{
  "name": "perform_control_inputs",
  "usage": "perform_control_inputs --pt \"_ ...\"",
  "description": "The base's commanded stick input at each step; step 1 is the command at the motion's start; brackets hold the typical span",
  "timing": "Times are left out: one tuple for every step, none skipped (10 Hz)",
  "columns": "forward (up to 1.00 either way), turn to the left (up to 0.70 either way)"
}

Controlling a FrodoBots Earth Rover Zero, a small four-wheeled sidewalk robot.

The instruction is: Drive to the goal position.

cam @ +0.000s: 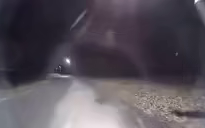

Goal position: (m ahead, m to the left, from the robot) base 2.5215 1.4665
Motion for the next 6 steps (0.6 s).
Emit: perform_control_inputs --pt "1.0 0.0" --pt "1.0 0.0" --pt "1.0 0.0" --pt "1.0 0.0" --pt "1.0 0.4" --pt "1.0 0.4"
